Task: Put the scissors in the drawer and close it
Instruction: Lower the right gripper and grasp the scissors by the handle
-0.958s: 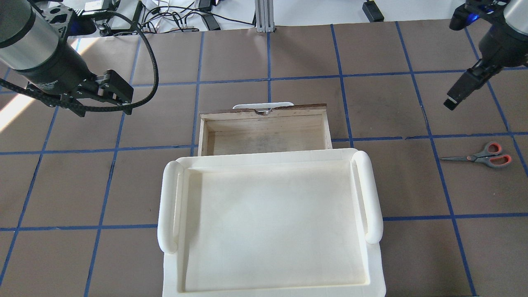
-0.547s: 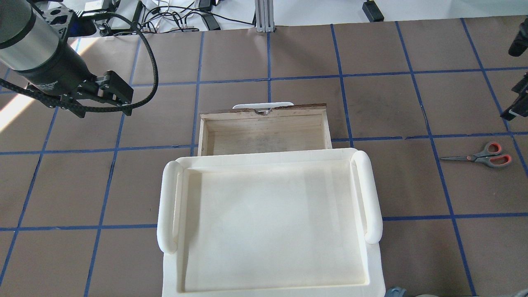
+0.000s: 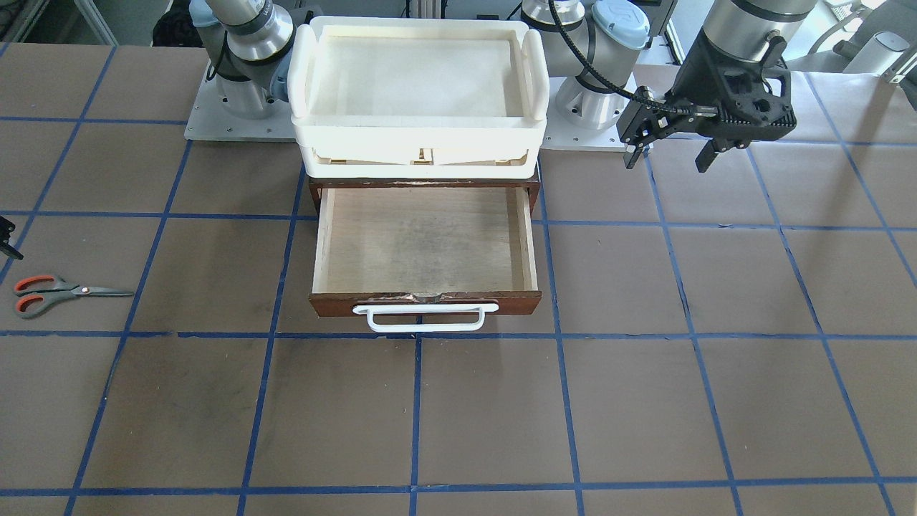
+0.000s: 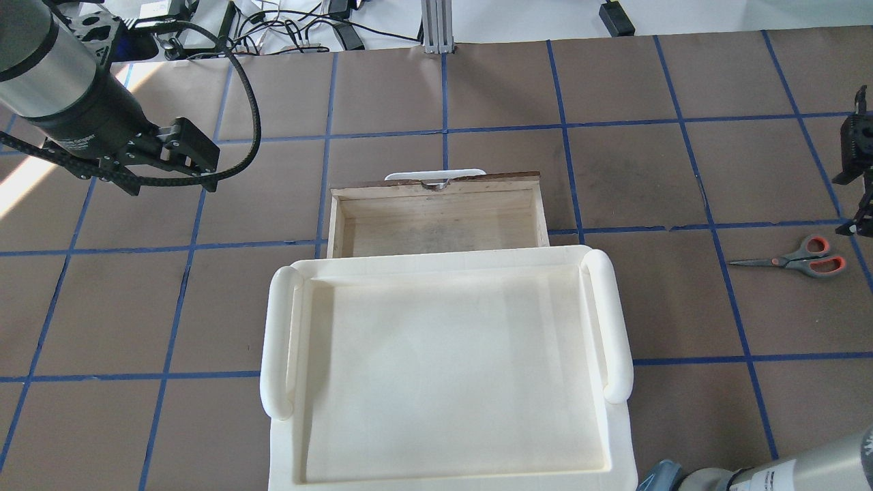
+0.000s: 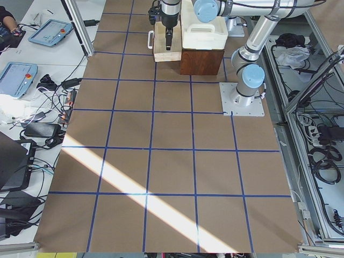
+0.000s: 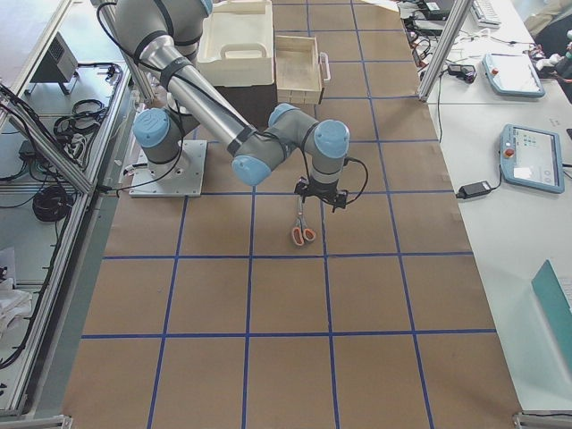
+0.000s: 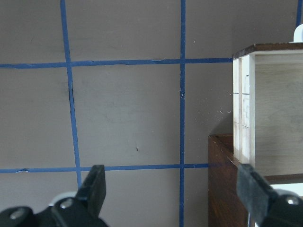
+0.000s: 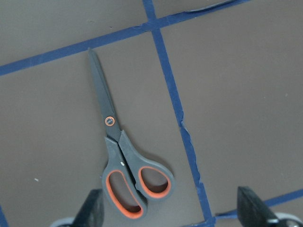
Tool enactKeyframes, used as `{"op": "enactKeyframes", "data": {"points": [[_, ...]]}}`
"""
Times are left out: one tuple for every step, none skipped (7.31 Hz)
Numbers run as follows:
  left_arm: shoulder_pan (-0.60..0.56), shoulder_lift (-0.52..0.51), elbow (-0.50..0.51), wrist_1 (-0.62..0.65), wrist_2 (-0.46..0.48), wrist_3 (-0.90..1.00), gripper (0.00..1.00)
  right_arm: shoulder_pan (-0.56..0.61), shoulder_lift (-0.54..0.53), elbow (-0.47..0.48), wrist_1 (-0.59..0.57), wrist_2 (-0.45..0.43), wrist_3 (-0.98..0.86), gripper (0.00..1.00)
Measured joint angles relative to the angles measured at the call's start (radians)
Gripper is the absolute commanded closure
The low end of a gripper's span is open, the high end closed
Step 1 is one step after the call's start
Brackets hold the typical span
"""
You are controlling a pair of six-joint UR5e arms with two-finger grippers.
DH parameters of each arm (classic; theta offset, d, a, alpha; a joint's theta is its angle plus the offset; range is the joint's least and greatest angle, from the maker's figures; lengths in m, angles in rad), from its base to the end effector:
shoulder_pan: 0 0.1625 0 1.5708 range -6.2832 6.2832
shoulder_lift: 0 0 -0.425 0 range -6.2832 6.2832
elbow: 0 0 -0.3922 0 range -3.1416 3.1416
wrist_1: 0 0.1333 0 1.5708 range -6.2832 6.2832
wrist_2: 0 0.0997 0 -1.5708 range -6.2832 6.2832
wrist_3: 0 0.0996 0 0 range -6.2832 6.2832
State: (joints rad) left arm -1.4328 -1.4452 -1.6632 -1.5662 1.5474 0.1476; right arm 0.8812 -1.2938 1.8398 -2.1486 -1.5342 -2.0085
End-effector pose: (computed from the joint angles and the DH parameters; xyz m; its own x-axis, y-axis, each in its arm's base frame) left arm -0.0735 -0.4566 0.5014 -0.9998 0.0104 0.0176 0.0097 0.9991 -0.0408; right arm -0.2470 -0.5147 0.2713 -0.2489 -0.9675 0.0443 -0.9685 0.2482 -0.0196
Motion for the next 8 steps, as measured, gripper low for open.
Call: {"op": "enactKeyframes", "data": {"points": [[0.0, -0.005, -0.001, 0.0, -0.002, -0.001, 0.0, -0.001, 0.003, 0.028, -0.029, 0.024, -0.046, 0.06], [-0.001, -0.011, -0.001, 0.001, -0.004, -0.004, 0.0, -0.002, 0.006, 0.044, -0.038, 0.045, -0.077, 0.07], [-0.001, -0.013, -0.001, 0.001, -0.005, -0.006, 0.0, -0.002, 0.008, 0.054, -0.043, 0.051, -0.091, 0.05], [-0.001, -0.014, -0.001, 0.001, -0.006, -0.007, 0.0, -0.002, 0.015, 0.063, -0.047, 0.051, -0.111, 0.01], [-0.001, -0.014, -0.001, 0.001, -0.006, -0.008, 0.0, -0.002, 0.021, 0.073, -0.052, 0.05, -0.136, 0.01], [-0.001, -0.011, -0.002, 0.001, -0.006, -0.006, 0.0, -0.002, 0.031, 0.087, -0.062, 0.044, -0.159, 0.0], [-0.001, -0.007, -0.003, 0.001, -0.006, -0.004, 0.0, -0.002, 0.045, 0.103, -0.094, 0.022, -0.17, 0.0], [-0.001, -0.003, -0.004, 0.001, -0.005, -0.003, 0.0, -0.001, 0.059, 0.118, -0.135, -0.008, -0.175, 0.0]]}}
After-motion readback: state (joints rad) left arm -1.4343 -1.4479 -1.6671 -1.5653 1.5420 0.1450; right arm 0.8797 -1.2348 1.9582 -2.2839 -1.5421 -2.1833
